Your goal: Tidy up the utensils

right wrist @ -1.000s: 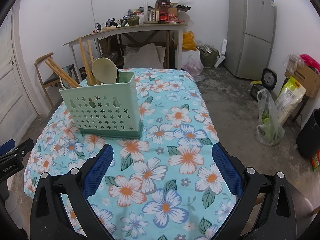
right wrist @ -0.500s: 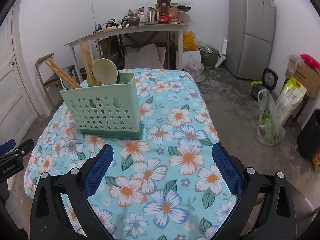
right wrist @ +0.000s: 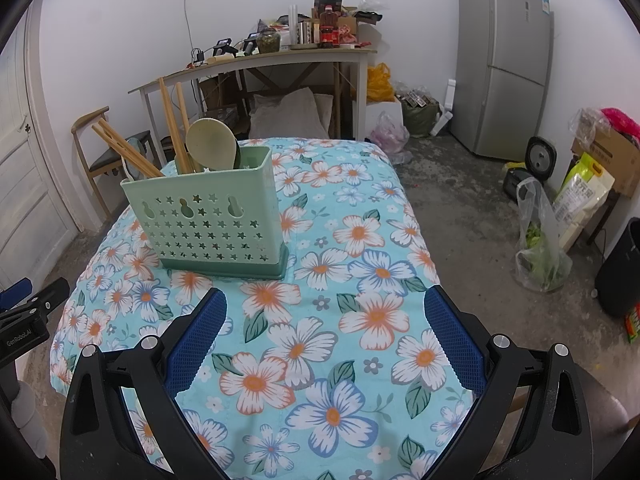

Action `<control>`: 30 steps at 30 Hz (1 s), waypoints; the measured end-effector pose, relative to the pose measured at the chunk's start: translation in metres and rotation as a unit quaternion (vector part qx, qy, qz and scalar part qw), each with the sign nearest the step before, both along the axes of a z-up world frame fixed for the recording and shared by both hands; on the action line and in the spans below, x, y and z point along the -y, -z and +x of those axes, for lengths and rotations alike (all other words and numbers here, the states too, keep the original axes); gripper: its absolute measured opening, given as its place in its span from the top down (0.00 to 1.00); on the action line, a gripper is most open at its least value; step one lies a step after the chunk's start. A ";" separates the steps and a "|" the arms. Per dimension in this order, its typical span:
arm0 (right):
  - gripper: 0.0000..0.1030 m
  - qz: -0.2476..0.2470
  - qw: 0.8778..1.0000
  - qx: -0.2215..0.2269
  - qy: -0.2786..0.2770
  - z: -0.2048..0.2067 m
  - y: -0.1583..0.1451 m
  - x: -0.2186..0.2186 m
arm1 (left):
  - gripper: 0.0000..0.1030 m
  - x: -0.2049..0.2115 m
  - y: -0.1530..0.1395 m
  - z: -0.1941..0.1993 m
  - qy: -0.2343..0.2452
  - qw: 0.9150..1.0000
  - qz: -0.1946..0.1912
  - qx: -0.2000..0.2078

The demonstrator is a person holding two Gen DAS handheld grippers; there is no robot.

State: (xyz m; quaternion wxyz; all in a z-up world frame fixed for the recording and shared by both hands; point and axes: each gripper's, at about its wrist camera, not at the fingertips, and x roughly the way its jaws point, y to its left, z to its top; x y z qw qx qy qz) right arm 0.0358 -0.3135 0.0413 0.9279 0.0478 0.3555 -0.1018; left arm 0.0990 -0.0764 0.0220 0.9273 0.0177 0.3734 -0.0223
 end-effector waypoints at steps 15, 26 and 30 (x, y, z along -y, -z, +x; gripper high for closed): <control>0.08 0.001 1.000 0.000 -0.001 0.001 0.001 -0.001 | 0.05 0.001 0.000 0.000 0.001 1.000 0.000 -0.001; 0.08 0.001 1.000 -0.001 -0.002 0.001 0.000 -0.001 | 0.05 0.001 0.000 0.000 0.001 1.000 0.000 -0.001; 0.08 0.001 1.000 -0.001 -0.003 0.001 0.000 -0.001 | 0.05 0.001 0.000 0.000 0.002 1.000 0.000 -0.001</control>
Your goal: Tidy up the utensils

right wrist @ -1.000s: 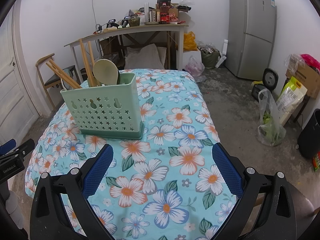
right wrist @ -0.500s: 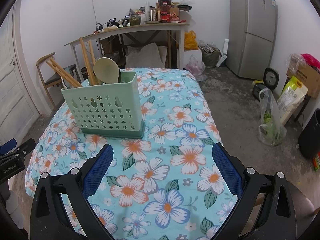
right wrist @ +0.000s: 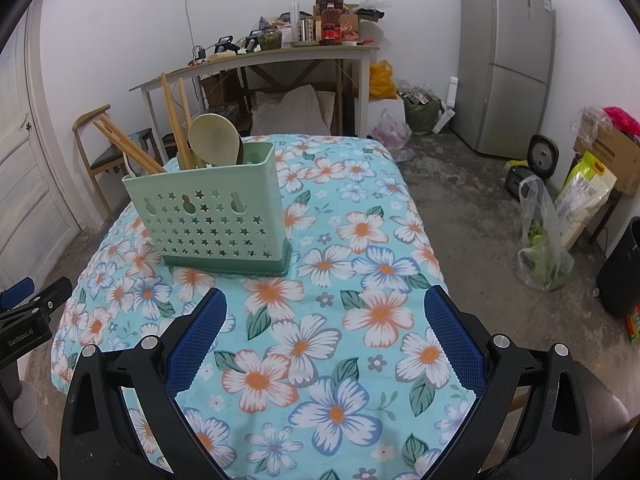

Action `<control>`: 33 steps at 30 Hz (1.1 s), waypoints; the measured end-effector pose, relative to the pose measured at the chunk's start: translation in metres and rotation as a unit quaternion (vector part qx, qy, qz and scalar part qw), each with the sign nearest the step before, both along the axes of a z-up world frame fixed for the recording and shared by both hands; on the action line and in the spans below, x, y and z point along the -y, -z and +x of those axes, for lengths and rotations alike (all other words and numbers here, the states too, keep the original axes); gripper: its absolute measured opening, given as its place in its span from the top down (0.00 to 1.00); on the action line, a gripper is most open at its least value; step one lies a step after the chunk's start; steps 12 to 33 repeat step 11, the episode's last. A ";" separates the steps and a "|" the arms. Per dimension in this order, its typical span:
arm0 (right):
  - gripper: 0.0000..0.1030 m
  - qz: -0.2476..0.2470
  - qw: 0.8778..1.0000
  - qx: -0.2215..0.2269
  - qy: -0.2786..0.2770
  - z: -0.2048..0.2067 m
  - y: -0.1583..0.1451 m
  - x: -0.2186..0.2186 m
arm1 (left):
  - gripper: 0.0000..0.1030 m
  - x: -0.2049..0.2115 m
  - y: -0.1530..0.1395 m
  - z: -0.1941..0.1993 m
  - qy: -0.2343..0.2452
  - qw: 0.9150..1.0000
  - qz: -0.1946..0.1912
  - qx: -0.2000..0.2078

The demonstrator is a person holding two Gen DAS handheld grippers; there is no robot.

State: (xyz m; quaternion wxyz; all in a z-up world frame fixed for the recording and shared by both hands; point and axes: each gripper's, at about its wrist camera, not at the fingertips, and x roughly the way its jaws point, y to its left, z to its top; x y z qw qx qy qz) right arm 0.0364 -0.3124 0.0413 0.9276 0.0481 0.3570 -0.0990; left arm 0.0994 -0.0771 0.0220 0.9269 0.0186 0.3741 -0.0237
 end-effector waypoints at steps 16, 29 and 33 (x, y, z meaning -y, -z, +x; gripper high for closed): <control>0.08 0.002 1.000 0.000 -0.002 0.000 0.001 -0.001 | 0.05 0.000 0.002 0.000 0.005 1.000 -0.001 0.000; 0.08 0.002 1.000 0.000 -0.002 0.000 0.001 -0.001 | 0.05 0.000 0.002 0.000 0.005 1.000 -0.001 0.000; 0.08 0.002 1.000 0.000 -0.002 0.000 0.001 -0.001 | 0.05 0.000 0.002 0.000 0.005 1.000 -0.001 0.000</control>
